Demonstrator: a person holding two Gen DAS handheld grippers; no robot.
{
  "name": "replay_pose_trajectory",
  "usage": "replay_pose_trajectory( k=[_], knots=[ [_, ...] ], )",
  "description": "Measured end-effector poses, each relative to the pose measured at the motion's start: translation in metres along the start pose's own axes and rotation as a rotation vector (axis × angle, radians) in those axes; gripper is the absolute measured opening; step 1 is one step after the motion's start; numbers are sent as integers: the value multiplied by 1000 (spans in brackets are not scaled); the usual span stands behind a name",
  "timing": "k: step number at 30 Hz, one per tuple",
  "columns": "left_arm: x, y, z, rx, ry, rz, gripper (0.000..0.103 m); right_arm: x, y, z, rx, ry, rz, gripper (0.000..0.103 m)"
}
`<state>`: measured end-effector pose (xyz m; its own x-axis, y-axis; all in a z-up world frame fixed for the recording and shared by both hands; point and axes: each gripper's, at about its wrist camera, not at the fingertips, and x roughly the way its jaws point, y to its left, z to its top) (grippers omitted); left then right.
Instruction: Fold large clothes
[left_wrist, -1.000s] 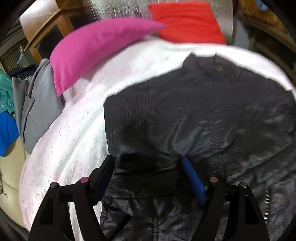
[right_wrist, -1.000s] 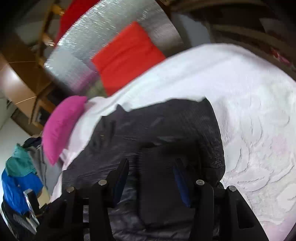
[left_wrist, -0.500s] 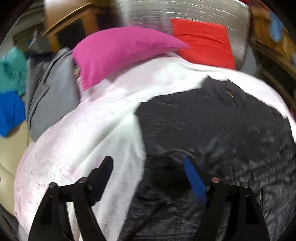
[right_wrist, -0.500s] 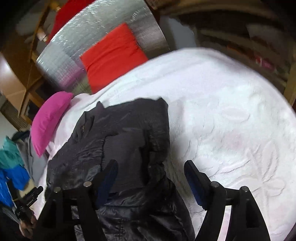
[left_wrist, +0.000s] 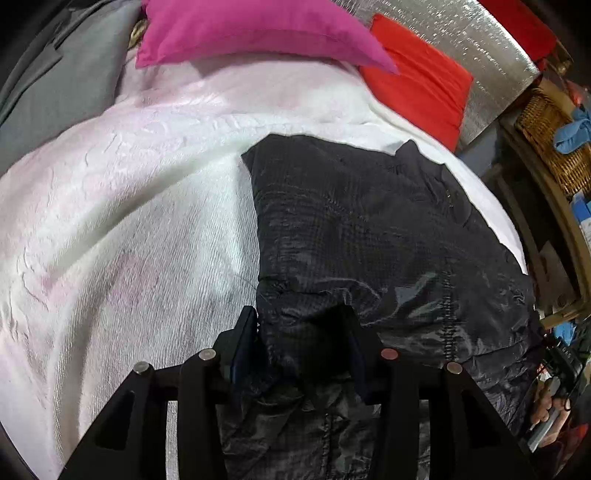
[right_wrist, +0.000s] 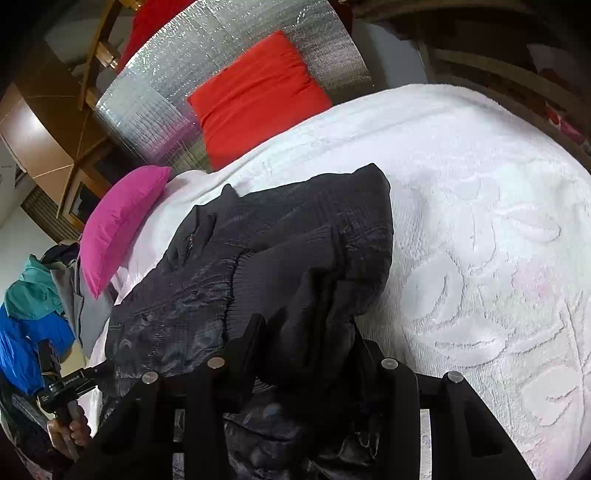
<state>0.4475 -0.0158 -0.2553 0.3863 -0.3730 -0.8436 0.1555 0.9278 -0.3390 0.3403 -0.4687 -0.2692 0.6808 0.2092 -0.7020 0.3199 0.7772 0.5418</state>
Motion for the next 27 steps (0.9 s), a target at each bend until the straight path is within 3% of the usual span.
replay_pose_trajectory(
  k=[1,2,3,6,8,9,12,15,23,27],
  knots=[
    [3,2,1,-22,26,0,61,4,-3,-1,18,14,-6,54],
    [7,5,4,-37,56,7,79,7,-7,-1,46,31,3,64],
    [10,6,5,-47,76,8,84,8,-10,-1,64,39,19,67],
    [16,1,5,-23,73,-19,84,8,-7,1,71,29,38,71],
    [19,-4,7,-23,54,-84,81,17,-4,-1,47,34,21,68],
    [20,-7,6,-35,42,-95,72,19,-2,-2,31,27,9,65],
    [26,-16,11,-4,3,-49,45,13,9,2,-13,-16,-21,46],
    [28,-22,18,9,-63,-35,33,10,21,5,-65,-67,-56,36],
    [30,-37,36,11,-160,-30,28,19,30,19,-67,-146,-86,34],
    [46,-47,28,60,-118,61,43,22,14,15,0,-82,-62,42]
  ],
)
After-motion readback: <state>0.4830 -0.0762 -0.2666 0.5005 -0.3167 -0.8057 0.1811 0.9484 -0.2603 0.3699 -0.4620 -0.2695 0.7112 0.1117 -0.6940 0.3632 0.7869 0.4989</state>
